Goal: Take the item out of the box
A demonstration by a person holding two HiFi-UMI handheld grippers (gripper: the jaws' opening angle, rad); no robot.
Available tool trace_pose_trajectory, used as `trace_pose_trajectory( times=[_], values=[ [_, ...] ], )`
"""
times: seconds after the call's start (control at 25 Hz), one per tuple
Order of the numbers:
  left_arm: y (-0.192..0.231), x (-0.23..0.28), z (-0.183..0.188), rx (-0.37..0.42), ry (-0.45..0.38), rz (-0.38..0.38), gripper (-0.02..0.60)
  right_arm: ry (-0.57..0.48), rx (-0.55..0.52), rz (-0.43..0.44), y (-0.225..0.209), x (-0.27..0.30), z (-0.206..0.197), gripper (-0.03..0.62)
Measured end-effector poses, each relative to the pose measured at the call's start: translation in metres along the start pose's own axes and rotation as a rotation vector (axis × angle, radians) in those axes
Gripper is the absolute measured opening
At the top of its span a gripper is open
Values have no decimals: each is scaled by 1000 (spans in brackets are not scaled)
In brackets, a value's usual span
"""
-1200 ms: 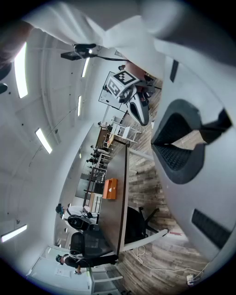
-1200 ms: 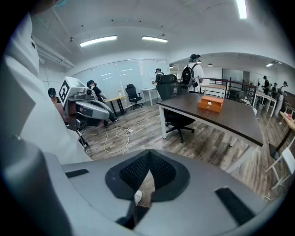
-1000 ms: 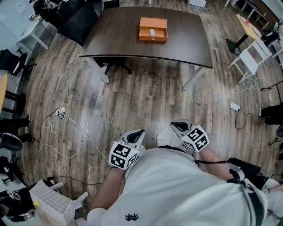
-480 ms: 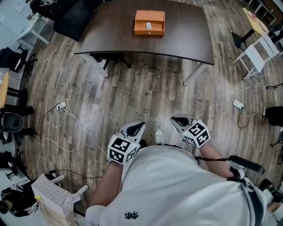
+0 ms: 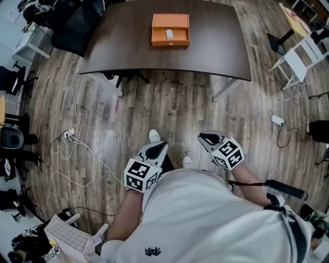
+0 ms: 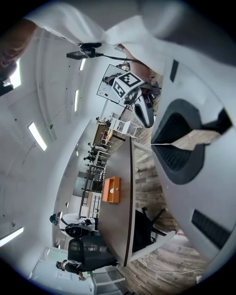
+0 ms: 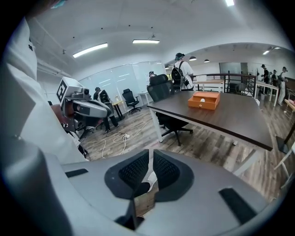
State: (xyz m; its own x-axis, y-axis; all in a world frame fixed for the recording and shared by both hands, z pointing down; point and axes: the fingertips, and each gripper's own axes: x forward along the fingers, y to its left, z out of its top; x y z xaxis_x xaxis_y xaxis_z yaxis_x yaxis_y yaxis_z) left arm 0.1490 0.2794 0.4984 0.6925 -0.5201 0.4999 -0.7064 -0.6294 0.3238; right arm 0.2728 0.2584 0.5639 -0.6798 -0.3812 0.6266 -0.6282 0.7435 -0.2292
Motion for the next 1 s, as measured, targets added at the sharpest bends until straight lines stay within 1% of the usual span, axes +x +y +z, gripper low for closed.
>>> trace_pose_trajectory(
  times=[0.12, 0.16, 0.2, 0.24, 0.32, 0.4, 0.52, 0.64, 0.72, 0.84, 1.0],
  values=[
    [44, 7, 20, 8, -21, -31, 12, 13, 13, -39, -16, 29, 28, 10],
    [60, 9, 29, 10, -23, -44, 14, 16, 21, -53, -22, 39, 41, 29],
    [76, 10, 40, 13, -26, -58, 19, 18, 29, -67, -27, 48, 54, 82],
    [91, 11, 51, 18, -29, -74, 25, 17, 35, -81, -32, 57, 69, 92],
    [121, 10, 71, 36, -34, -98, 29, 16, 44, -108, -43, 77, 96, 92],
    [151, 9, 84, 58, -29, -111, 31, 13, 59, -135, -56, 99, 119, 92],
    [192, 7, 95, 71, -11, -134, 31, -3, 90, -177, -79, 128, 153, 91],
    [228, 1, 100, 77, 8, -154, 29, -19, 86, -223, -98, 150, 188, 89],
    [250, -1, 103, 72, 19, -150, 20, -24, 81, -243, -110, 163, 208, 89],
    [271, 1, 113, 55, 6, -145, 12, -21, 73, -258, -130, 176, 230, 88],
    [298, 14, 134, 40, -15, -125, 11, -14, 71, -266, -175, 197, 259, 87]
  ],
)
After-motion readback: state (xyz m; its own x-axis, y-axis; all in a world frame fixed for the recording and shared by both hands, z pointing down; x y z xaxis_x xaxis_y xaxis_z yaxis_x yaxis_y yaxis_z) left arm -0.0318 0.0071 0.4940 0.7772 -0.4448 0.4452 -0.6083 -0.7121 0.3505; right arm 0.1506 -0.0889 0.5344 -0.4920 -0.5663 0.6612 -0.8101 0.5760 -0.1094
